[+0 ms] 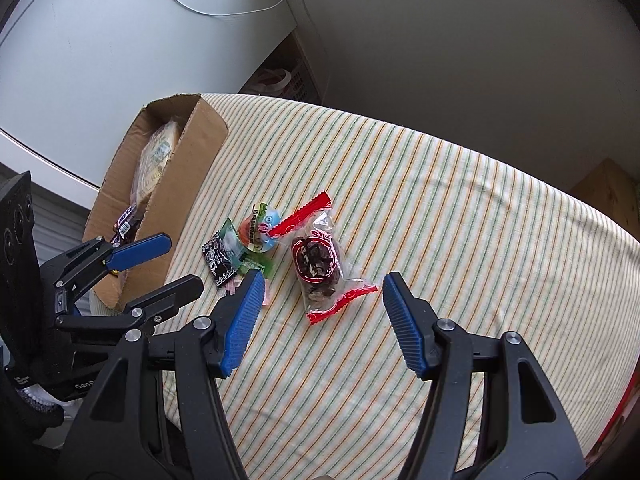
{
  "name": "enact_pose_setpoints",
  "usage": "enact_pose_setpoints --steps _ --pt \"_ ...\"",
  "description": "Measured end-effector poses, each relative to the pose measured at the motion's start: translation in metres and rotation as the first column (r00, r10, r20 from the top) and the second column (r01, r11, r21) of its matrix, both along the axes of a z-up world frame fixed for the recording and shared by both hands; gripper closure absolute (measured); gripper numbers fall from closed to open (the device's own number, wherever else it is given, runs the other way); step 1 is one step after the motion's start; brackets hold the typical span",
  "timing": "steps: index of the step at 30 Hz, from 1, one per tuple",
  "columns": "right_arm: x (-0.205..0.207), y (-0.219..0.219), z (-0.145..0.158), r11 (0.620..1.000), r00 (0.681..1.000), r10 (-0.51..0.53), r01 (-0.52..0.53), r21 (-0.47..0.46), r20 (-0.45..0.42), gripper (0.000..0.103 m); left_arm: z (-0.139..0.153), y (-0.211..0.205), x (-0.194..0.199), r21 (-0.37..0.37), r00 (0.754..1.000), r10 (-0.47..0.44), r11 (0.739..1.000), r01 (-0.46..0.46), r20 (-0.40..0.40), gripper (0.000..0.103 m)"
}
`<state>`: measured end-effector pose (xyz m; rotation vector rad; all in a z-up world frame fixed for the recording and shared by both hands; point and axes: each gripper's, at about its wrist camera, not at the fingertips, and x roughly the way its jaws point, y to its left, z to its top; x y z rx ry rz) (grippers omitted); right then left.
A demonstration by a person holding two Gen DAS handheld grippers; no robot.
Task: Organize snacks
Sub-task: 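Move the right tool to the red-ended candy bag while the left tool approaches the round candy packet, then grasp the red-ended candy bag with the right tool while the left tool grasps the round candy packet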
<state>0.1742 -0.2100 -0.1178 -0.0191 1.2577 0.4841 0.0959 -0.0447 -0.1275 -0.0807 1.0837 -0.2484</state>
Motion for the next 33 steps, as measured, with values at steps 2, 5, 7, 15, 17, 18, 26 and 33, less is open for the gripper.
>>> enact_pose_setpoints --steps 2,5,7,15,17,18,26,33 --pt "0.003 0.002 -0.006 1.000 1.000 0.015 -0.016 -0.006 -0.010 0.039 -0.006 -0.004 0.007 0.005 1.000 -0.005 1.000 0.005 -0.014 0.047" --pt "0.009 0.005 -0.015 0.999 0.999 0.042 -0.042 -0.010 -0.022 0.039 -0.015 -0.008 0.015 0.009 0.999 -0.021 1.000 0.021 -0.037 0.047" --pt "0.012 0.007 -0.020 0.998 0.998 0.061 -0.062 -0.017 -0.032 0.039 -0.018 -0.012 0.019 0.029 0.999 -0.025 0.999 0.026 -0.037 0.047" --pt "0.024 0.014 -0.039 0.995 0.993 0.095 -0.097 -0.023 -0.072 0.039 -0.031 -0.024 0.037 0.064 0.997 -0.054 0.996 0.058 -0.064 0.047" --pt "0.027 0.016 -0.042 0.994 0.992 0.100 -0.103 -0.026 -0.078 0.039 -0.034 -0.024 0.039 0.074 0.996 -0.055 0.995 0.060 -0.066 0.047" --pt "0.029 0.017 -0.045 0.994 0.991 0.103 -0.106 -0.029 -0.083 0.039 -0.035 -0.024 0.040 0.078 0.996 -0.057 0.995 0.062 -0.068 0.047" --pt "0.038 0.021 -0.054 0.993 0.989 0.107 -0.111 -0.034 -0.101 0.040 -0.042 -0.022 0.047 0.095 0.995 -0.063 0.993 0.071 -0.081 0.047" --pt "0.040 0.030 -0.062 0.992 0.982 0.127 -0.129 -0.009 -0.140 0.043 -0.046 -0.035 0.050 0.126 0.993 -0.087 0.987 0.096 -0.074 0.059"
